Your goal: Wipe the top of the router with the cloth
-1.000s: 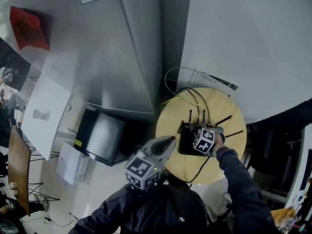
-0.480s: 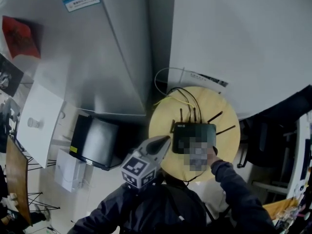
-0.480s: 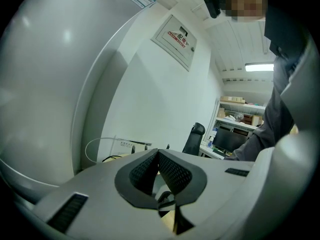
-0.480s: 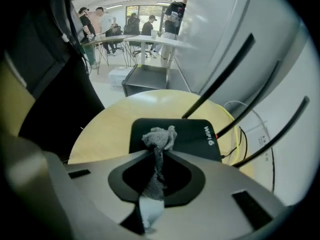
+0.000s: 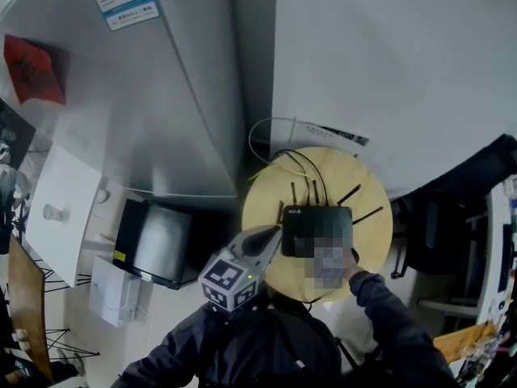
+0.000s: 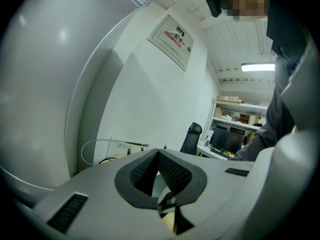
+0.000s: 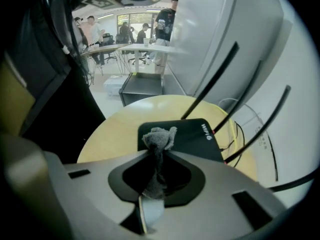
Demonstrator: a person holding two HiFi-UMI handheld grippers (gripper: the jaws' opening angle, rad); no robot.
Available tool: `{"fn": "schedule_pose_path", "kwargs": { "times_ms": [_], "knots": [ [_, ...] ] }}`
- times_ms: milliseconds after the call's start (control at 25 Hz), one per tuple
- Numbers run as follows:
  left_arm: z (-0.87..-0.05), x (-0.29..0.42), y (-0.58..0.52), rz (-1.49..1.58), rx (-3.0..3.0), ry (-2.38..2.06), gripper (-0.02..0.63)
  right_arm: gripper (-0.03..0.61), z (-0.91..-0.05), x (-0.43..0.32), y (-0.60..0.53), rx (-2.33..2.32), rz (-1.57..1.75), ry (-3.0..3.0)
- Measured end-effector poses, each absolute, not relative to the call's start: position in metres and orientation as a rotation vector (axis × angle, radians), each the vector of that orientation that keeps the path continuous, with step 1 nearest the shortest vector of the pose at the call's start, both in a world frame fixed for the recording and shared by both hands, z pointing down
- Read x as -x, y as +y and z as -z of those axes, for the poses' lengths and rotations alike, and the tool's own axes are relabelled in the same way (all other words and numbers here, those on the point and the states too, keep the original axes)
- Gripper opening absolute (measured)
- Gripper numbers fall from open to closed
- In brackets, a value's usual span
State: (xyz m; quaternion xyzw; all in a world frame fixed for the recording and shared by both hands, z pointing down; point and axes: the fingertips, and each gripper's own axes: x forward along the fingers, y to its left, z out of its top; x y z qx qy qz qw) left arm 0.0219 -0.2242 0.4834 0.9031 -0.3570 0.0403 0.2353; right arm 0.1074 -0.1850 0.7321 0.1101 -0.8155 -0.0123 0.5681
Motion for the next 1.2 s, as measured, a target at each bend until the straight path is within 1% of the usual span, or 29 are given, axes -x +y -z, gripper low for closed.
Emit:
{"fn": "schedule_pose_path", "kwargs": {
  "times_ms": [280, 560, 720, 1200],
  "knots": [
    [-0.483, -0.016, -0.233, -0.128, -2.482, -1.011, 0.002, 0.071, -0.734, -0.138, -0.267, -0.406, 0.064, -1.844],
    [-0.491, -0.015, -0.241, -0.157, -2.47, -1.025, 0.002, 0.072, -0.744, -0.148, -0.3, -0.424, 0.104, -1.794],
    [-0.492, -0.017, -0.246, -0.171, -2.483, -1.017, 0.002, 0.071, -0.743, -0.144, -0.289, -0.366, 0.109, -1.786],
    [-0.494, -0.039, -0.248, -0.166, -2.524, -0.93, 0.002, 0.071, -0.743, -0.136, -0.185, -0.242, 0.061, -1.844]
  ]
}}
